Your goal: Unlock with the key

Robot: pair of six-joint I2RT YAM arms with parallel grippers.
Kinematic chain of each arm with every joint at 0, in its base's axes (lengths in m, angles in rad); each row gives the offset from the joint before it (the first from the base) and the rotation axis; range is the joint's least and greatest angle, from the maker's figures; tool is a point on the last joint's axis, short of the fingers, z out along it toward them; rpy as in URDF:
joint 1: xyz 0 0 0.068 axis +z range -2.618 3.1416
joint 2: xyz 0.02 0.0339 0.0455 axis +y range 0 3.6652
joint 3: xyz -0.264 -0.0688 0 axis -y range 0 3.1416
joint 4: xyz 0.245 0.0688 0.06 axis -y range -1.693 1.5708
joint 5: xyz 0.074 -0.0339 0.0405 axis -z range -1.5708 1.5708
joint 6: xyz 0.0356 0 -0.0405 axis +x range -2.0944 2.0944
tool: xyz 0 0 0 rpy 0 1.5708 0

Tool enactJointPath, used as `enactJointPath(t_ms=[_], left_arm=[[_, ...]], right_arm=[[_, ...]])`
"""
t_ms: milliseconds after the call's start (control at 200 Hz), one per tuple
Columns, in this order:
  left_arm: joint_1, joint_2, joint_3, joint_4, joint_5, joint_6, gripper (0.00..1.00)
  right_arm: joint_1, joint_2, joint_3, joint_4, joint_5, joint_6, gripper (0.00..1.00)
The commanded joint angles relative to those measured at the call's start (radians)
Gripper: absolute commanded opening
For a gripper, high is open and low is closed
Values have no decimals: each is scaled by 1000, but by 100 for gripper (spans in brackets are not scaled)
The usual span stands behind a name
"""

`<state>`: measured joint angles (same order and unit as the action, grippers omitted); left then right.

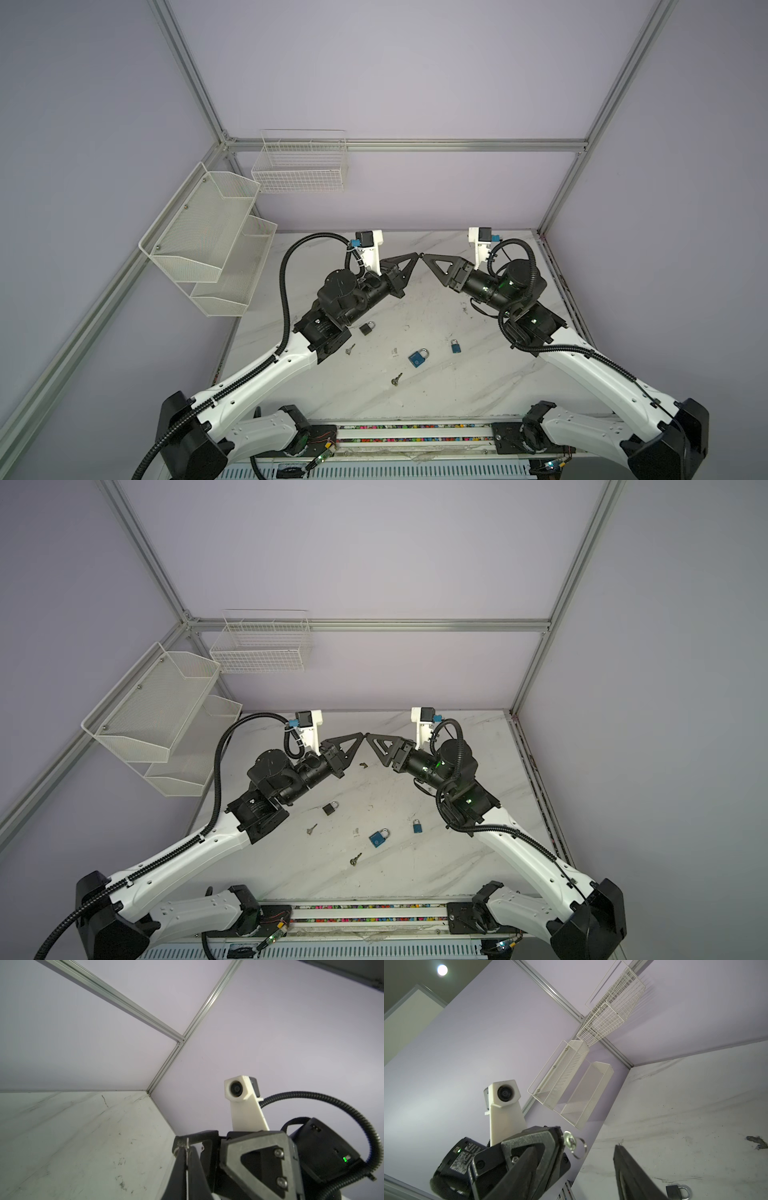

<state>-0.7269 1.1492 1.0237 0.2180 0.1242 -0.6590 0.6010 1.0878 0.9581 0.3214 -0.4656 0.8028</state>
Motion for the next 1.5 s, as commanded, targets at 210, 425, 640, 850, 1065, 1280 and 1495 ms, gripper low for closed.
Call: enactJointPath(t_ms=[210, 425, 640, 850, 1065, 1280, 1495], left_arm=[[73, -26, 174, -327, 298, 257, 0], [81, -5, 182, -329, 408, 259, 0], [81, 19, 200, -333, 469, 237, 0], [81, 40, 213, -336, 496, 228, 0], [81, 47, 222, -340, 507, 226, 0], [82, 49, 226, -351, 503, 230, 0], [81, 47, 228, -354, 503, 231, 0]], right_arm=[[-101, -74, -95, -58, -354, -146, 63], [-108, -45, -117, -45, -415, -216, 57], [-112, -4, -116, -14, -474, -241, 50], [-112, 0, -125, 35, -503, -239, 46], [-113, 11, -121, 36, -503, -252, 38], [-117, -4, -120, 33, -501, -254, 29], [-130, -14, -124, 28, -497, -248, 29]])
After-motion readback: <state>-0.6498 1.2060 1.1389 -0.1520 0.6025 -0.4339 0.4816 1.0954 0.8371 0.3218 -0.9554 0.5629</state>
